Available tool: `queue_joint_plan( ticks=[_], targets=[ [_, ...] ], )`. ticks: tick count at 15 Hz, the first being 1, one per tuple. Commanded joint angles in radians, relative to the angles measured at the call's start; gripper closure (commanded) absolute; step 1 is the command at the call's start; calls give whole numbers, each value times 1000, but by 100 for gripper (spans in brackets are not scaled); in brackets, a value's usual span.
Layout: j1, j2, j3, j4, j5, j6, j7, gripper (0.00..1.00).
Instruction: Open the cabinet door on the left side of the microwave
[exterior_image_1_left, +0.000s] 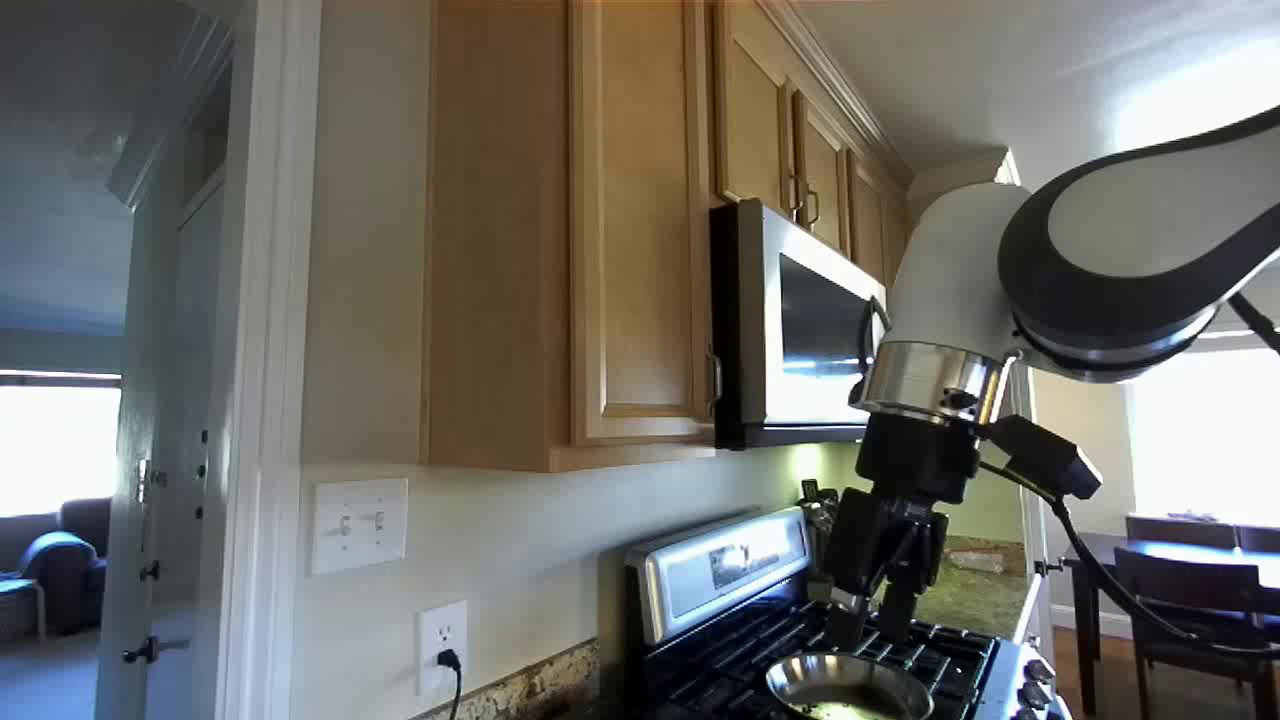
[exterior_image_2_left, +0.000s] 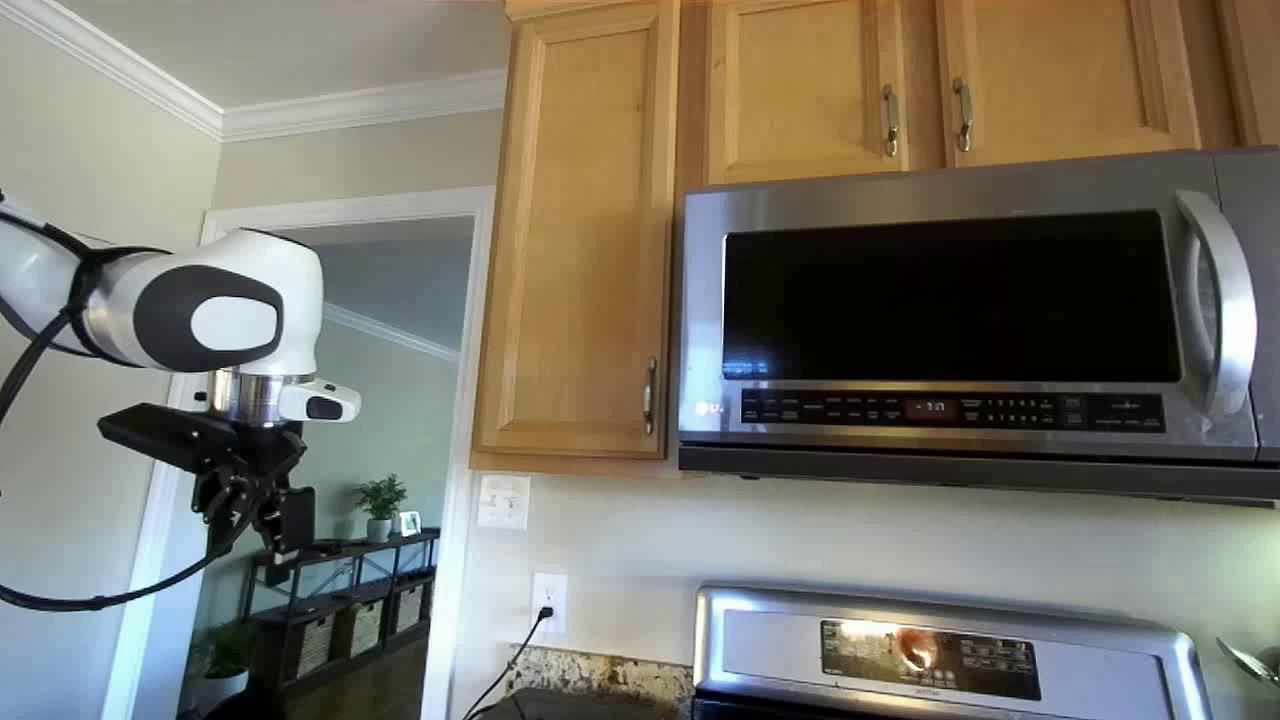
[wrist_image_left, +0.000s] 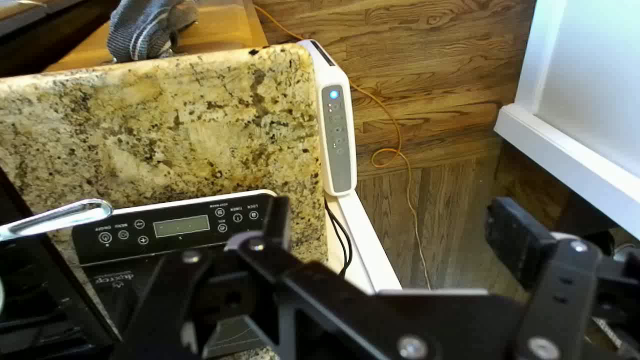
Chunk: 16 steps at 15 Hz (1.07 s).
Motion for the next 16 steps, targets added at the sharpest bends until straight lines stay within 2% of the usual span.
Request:
queue_joint_plan(
  ticks=[1,6,9,16],
  targets=[
    [1,0,-2,2,-2,-4,1,0],
    [1,0,-2,3,-2,-4,1,0],
    [-34,15,3,9,-12,50,30,0],
    [-213,95,14,79,-117,350,116,0]
  ],
)
